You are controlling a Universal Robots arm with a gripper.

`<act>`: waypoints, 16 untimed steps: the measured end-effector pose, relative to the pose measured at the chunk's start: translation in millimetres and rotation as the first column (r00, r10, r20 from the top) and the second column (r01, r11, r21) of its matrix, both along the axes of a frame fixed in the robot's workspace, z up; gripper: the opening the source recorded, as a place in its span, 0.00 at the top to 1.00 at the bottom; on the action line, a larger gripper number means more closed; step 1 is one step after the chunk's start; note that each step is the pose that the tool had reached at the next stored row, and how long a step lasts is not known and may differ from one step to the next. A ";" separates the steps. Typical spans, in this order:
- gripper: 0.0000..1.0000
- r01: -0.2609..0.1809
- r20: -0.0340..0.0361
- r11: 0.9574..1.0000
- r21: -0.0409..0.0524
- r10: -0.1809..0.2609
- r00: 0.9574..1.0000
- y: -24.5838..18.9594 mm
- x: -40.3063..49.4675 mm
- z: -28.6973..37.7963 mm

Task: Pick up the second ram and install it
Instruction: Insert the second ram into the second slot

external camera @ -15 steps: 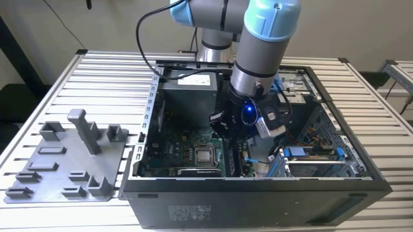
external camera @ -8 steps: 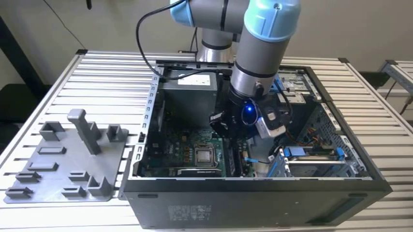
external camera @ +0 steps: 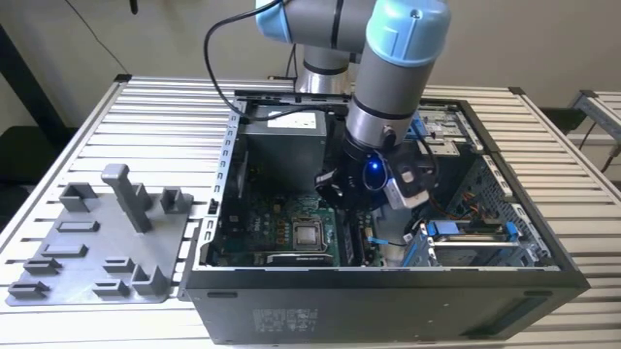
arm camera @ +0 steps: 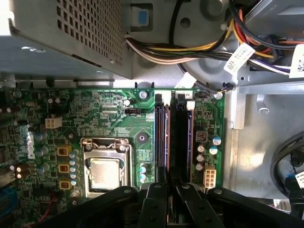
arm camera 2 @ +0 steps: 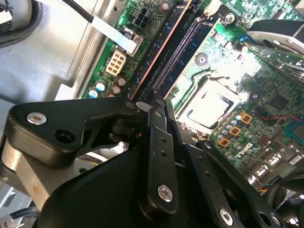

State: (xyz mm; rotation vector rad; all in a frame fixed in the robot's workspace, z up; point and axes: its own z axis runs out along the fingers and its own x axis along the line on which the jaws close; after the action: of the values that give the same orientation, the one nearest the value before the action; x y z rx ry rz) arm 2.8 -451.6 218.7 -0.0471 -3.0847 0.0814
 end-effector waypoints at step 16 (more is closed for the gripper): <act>0.86 0.000 0.000 1.000 0.017 0.000 1.000 -0.4 0.0 -2.4</act>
State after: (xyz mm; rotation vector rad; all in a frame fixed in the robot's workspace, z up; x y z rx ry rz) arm 2.9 -451.9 216.3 -0.0462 -3.0850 0.0553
